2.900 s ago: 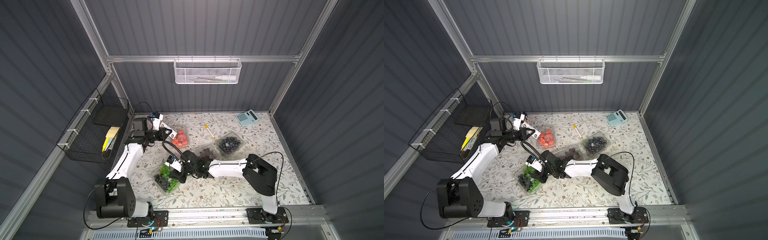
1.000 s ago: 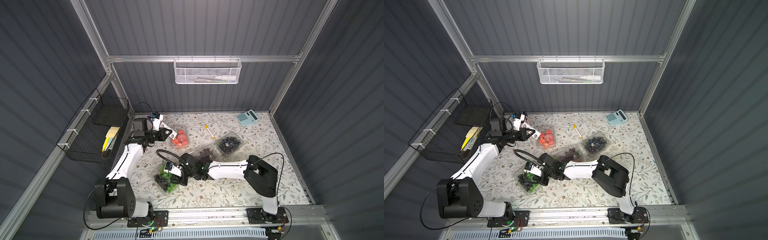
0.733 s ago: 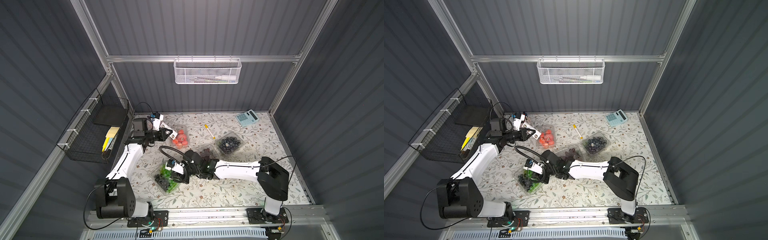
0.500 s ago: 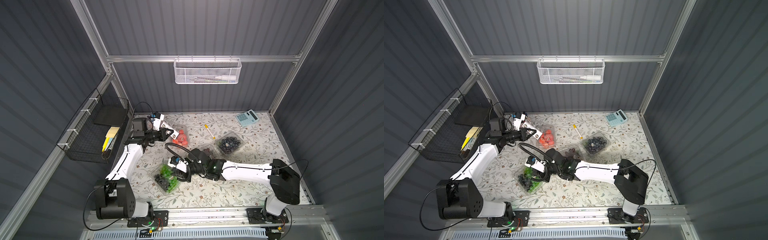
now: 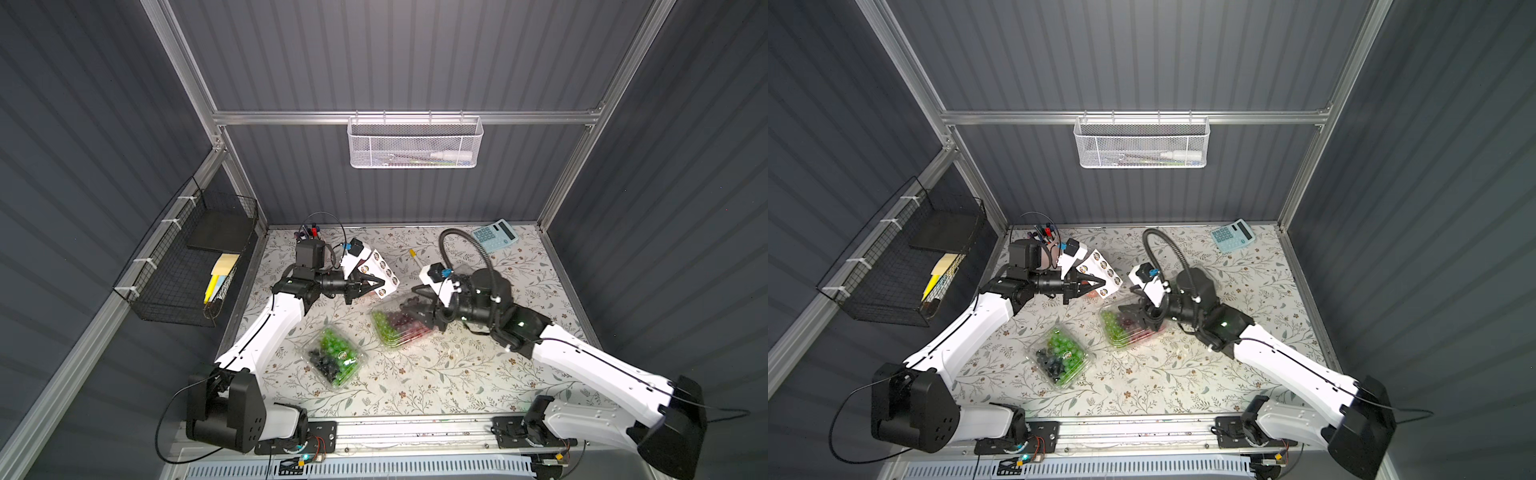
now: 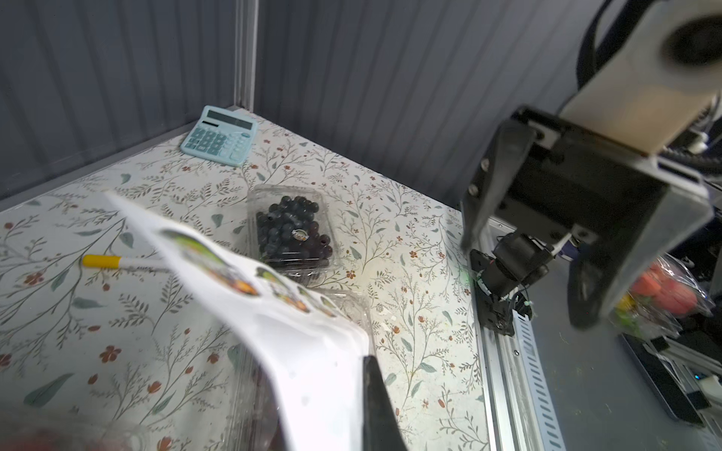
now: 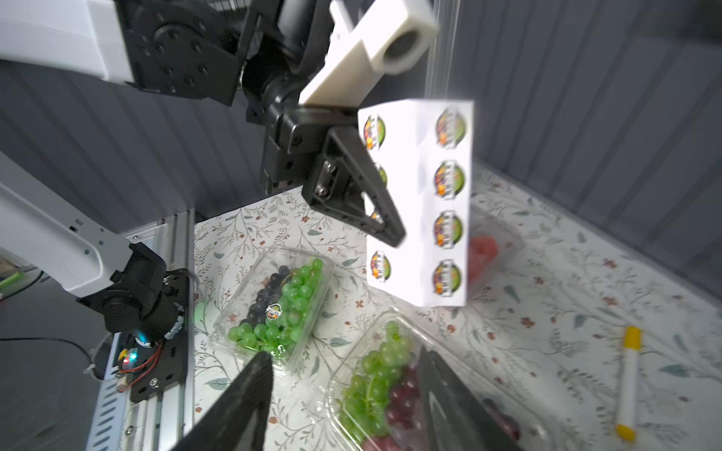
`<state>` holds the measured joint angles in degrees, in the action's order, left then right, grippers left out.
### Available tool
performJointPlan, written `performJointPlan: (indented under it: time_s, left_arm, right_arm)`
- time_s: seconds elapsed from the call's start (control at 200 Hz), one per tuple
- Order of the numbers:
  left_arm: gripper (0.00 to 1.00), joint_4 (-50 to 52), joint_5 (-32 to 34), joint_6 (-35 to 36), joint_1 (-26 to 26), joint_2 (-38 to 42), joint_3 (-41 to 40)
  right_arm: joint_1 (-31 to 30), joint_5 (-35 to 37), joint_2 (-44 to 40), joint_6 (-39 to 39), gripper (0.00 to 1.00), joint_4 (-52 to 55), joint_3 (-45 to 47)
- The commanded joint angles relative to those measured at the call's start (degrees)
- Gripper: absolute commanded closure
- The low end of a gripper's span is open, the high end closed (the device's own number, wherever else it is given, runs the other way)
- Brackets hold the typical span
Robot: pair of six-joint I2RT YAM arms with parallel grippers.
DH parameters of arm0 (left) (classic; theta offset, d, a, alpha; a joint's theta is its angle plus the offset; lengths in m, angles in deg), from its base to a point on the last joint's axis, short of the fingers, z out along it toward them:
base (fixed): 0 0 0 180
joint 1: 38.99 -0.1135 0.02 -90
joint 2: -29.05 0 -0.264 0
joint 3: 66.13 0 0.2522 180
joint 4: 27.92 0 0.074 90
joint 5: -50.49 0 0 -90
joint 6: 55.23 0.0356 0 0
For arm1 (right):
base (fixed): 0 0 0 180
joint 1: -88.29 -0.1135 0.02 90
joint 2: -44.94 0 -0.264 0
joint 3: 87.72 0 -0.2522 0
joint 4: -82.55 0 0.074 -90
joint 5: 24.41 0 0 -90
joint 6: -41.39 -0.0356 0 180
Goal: Label fruit boxes
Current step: Stick the label on the fruit box, then place the label sticker at the center of the board.
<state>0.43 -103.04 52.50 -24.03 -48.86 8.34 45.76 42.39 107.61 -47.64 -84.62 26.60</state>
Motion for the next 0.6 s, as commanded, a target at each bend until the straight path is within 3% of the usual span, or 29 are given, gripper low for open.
performJointPlan:
  time_s: [0.0,0.08,0.275,0.425,0.595]
  left_arm:
    - [1.0,7.5,-7.0,12.4,1.7,0.7,2.1]
    - [1.0,10.0,-9.4,16.2,2.5,0.2,2.9]
    - [1.0,19.2,-11.2,26.0,4.8,-2.0,6.3]
    - [1.0,22.9,-7.3,28.5,7.1,-3.4,7.9]
    - [1.0,23.8,-7.0,29.2,7.5,-3.4,8.2]
  right_arm:
    - [5.1,-6.0,-2.1,-1.0,0.26,4.2,1.3]
    - [8.2,-10.3,-1.7,-1.0,0.21,5.8,-0.3]
    - [9.9,-20.7,4.7,-1.0,0.18,9.7,-6.9]
    - [9.9,-28.2,10.1,-1.5,0.18,8.7,-10.1]
    - [9.8,-31.6,14.2,-2.1,0.19,6.5,-11.6]
